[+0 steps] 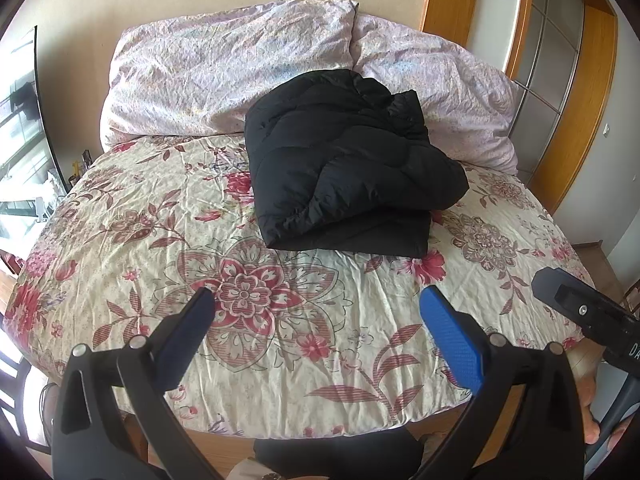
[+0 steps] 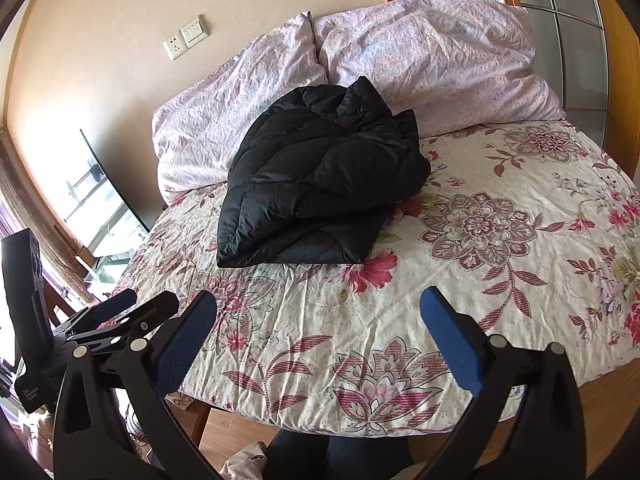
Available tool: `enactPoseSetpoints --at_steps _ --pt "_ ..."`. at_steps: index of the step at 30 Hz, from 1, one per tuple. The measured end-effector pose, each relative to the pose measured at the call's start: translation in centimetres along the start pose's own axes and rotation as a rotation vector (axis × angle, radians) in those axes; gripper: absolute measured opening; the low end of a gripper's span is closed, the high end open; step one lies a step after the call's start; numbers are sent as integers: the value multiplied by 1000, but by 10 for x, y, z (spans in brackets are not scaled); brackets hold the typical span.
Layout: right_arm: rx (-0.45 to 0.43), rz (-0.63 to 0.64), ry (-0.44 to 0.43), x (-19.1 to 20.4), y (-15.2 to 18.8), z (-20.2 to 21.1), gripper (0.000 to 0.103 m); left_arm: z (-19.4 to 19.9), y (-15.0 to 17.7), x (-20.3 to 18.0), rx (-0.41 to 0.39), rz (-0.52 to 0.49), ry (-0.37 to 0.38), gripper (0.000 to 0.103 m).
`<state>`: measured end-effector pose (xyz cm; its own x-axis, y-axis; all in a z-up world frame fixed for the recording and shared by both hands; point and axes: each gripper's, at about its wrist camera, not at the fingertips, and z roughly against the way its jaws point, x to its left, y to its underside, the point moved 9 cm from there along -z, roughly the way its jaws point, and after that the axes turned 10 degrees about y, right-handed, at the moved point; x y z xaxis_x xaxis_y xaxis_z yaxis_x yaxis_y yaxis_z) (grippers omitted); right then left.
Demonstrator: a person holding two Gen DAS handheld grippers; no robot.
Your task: Fold large clothes
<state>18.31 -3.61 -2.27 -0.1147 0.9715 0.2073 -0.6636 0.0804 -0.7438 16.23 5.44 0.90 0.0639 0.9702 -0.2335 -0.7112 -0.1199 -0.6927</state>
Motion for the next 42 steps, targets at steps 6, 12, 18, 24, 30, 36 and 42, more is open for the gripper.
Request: enactPoseSetpoints --at_steps 6,12,18,24,30,36,42 --pt "2 2 0 1 0 -1 102 -1 0 -1 0 -6 -1 101" --pt "2 3 2 0 0 -2 102 -1 0 0 0 -2 -1 101" --pt "1 2 6 -1 -1 -3 102 -1 1 0 0 -2 -2 101" --pt "-2 0 15 -4 -2 -5 102 -2 2 3 2 5 -4 101" --pt "-3 -3 18 -6 -2 -6 102 -3 2 4 0 3 -12 101" --pt "-3 -2 20 -6 -2 -6 102 -3 2 2 -2 -5 -16 101" --pt "-5 -6 25 -8 -3 -6 102 -4 2 2 -1 -3 -10 101"
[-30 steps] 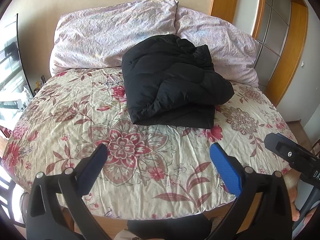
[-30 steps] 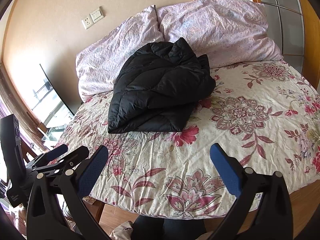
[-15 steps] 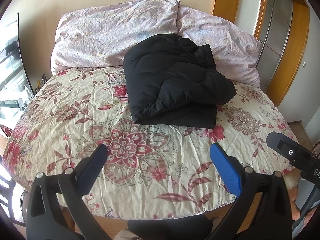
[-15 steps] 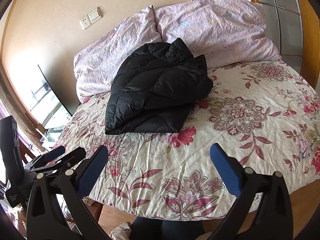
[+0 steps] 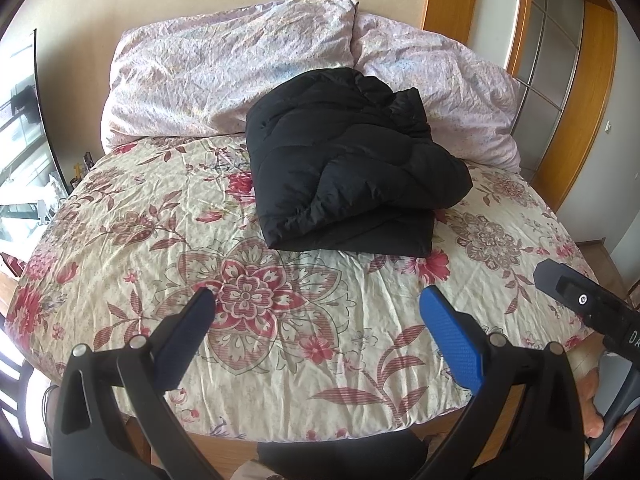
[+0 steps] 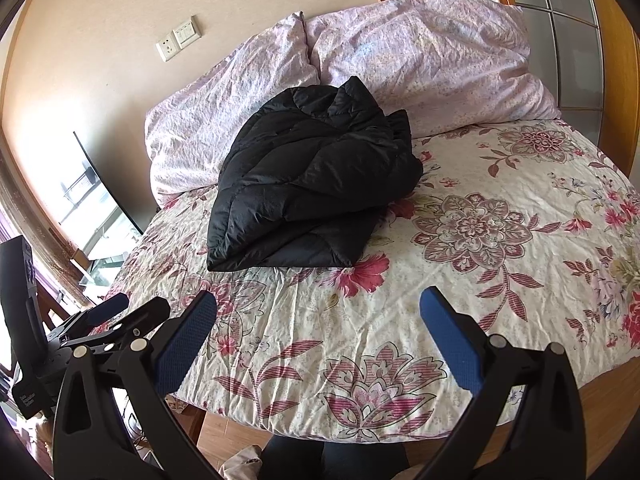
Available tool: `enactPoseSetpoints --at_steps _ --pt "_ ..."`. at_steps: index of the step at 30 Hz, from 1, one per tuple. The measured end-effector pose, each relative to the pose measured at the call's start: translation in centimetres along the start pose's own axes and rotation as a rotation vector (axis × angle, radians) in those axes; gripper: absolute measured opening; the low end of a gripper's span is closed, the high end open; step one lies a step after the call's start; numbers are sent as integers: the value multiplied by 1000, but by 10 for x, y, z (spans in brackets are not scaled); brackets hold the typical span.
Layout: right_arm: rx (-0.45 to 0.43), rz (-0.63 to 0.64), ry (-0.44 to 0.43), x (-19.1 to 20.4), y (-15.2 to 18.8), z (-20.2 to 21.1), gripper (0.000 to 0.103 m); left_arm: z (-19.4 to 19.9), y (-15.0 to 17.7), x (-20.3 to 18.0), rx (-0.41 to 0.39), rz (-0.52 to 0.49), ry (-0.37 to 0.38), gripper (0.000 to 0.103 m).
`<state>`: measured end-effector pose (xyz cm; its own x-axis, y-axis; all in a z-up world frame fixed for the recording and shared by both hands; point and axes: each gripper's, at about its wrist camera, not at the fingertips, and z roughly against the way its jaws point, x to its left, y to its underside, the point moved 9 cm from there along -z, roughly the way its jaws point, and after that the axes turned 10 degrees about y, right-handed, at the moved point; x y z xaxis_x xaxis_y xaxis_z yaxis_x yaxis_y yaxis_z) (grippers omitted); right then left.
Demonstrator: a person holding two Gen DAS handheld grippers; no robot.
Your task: Fold large clothes
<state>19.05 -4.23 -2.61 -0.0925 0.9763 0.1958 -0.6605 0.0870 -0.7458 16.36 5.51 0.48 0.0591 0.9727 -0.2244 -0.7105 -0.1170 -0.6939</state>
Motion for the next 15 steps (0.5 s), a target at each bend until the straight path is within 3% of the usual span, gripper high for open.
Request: enactPoseSetpoints --at_steps 15 --pt "6 2 0 0 0 -2 102 -3 0 0 5 -4 -9 101"
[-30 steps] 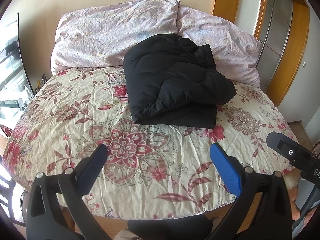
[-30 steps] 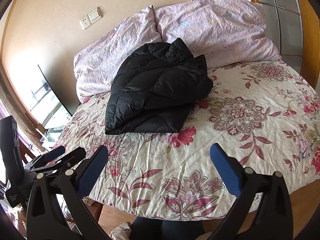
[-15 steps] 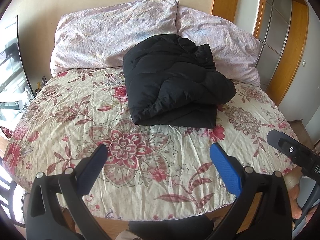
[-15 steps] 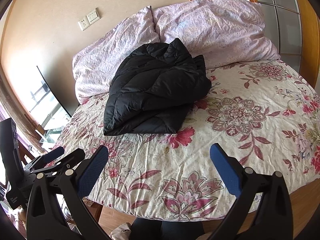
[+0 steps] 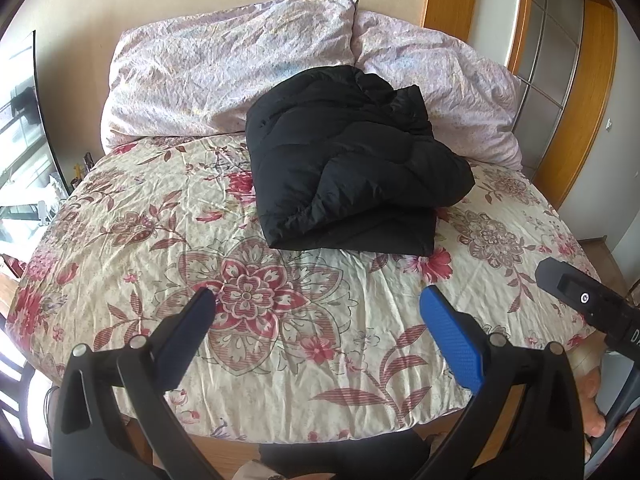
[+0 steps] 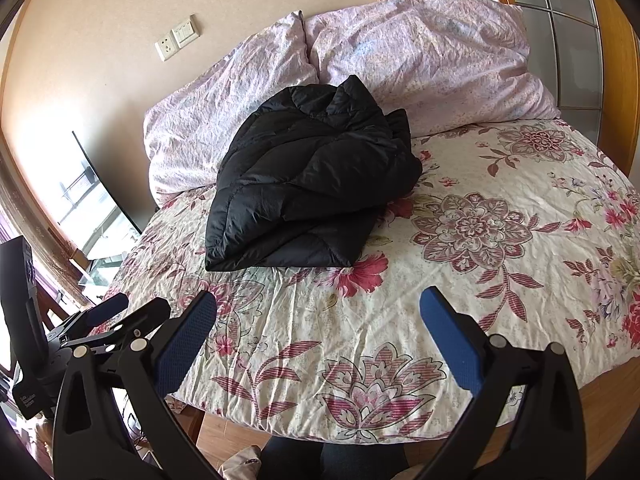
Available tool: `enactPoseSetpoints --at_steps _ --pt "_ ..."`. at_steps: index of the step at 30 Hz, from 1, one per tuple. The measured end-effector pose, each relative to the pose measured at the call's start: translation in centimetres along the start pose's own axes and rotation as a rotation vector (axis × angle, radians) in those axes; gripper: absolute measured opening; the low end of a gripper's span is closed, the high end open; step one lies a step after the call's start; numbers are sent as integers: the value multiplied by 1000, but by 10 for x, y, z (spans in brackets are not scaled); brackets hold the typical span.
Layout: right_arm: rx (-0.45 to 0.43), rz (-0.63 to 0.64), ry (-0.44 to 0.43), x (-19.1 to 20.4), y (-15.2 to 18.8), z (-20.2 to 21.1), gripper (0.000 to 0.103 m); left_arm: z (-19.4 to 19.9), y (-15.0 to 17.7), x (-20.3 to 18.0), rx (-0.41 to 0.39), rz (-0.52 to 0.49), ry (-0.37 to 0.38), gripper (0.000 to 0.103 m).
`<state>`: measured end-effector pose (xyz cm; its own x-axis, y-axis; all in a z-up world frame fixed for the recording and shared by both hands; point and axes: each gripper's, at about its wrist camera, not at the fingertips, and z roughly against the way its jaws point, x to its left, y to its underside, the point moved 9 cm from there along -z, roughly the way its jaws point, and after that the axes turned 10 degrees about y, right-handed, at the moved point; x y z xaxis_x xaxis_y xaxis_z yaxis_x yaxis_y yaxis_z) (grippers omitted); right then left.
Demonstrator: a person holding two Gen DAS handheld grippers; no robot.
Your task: Fold large clothes
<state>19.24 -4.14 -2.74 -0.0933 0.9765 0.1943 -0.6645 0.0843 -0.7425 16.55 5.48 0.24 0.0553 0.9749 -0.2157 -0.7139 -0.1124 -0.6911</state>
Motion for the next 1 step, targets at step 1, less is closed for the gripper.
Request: enactPoseSetpoints --at_steps 1 --pt "-1 -1 1 0 0 0 102 0 0 0 -1 2 1 101"
